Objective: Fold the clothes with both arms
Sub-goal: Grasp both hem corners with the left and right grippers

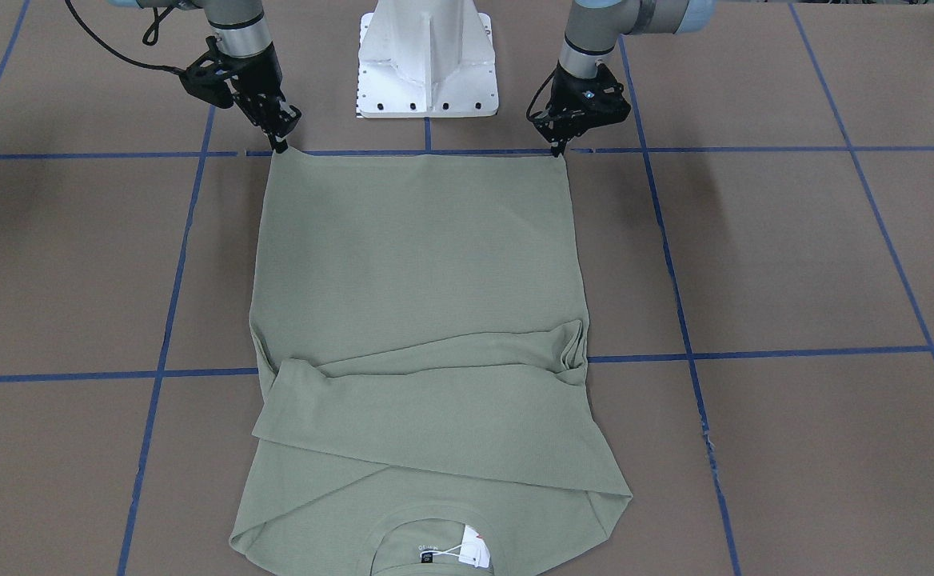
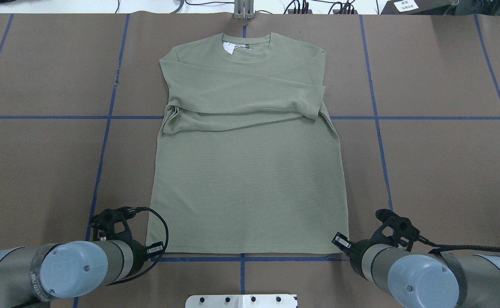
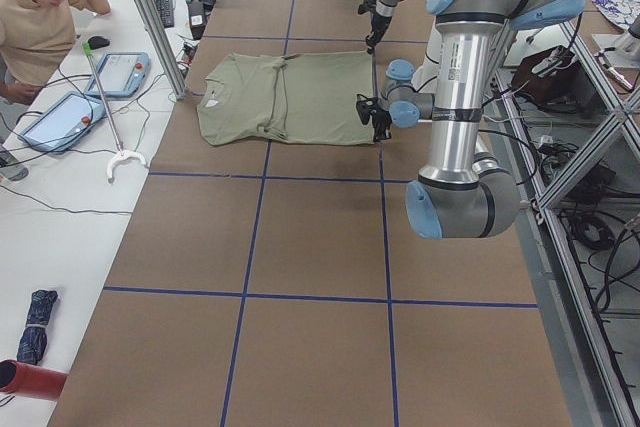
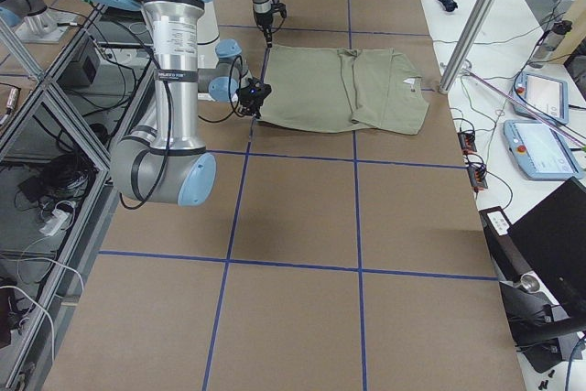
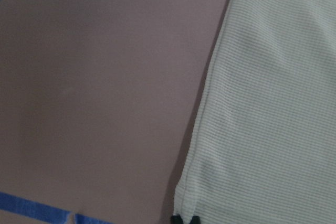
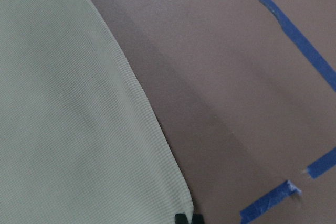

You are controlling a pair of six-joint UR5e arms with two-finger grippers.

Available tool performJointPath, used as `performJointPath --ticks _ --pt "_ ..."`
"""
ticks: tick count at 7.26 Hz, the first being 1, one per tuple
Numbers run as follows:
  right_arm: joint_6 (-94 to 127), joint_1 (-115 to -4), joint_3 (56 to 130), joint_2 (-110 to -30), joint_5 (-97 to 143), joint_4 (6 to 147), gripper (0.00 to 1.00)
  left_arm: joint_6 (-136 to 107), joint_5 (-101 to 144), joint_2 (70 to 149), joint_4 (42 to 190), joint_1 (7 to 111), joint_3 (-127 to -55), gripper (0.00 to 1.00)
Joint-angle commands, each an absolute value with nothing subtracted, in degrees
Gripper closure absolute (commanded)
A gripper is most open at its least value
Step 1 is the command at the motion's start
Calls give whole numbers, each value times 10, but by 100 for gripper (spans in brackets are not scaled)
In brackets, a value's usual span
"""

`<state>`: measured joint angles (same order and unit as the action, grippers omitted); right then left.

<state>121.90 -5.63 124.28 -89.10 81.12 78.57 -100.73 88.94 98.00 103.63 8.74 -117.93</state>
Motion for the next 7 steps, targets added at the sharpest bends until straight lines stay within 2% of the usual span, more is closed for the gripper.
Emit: performJointPath --ticks 1,3,4,7 --pt "1219 -55 1244 -890 812 785 100 -1010 889 979 1035 90 -1198 100" --pt "1219 -40 1270 -893 815 786 100 -1053 889 931 1035 61 -1276 100" --pt "1220 -14 1302 -922 815 786 100 -1081 888 905 1035 29 -1314 100" --pt "1234 30 1376 -977 815 786 100 -1132 889 904 1035 -18 -1367 100"
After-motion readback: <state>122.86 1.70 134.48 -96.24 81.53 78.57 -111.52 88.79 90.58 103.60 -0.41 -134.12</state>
